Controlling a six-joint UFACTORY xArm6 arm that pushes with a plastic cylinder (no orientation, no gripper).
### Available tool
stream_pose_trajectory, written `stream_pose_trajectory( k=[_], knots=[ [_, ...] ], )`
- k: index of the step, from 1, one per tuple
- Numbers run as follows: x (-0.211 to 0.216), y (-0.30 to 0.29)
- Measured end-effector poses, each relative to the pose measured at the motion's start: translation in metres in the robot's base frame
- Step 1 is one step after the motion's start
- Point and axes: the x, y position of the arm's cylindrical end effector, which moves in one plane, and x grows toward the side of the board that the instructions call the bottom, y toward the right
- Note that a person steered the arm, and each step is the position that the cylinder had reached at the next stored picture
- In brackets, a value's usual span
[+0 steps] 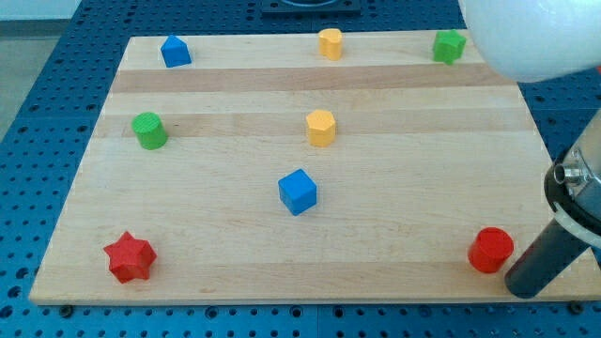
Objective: Slide red circle slightly up and left
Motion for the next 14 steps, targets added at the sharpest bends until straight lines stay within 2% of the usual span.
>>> stream_pose_trajectory(
  k=[3, 6, 8, 11, 14],
  knots=[
    [-0.01, -0.023],
    [-0.033, -0.009],
    [-0.037, -0.029],
    [-0.073, -0.032],
    [-0.083, -0.108]
  ],
)
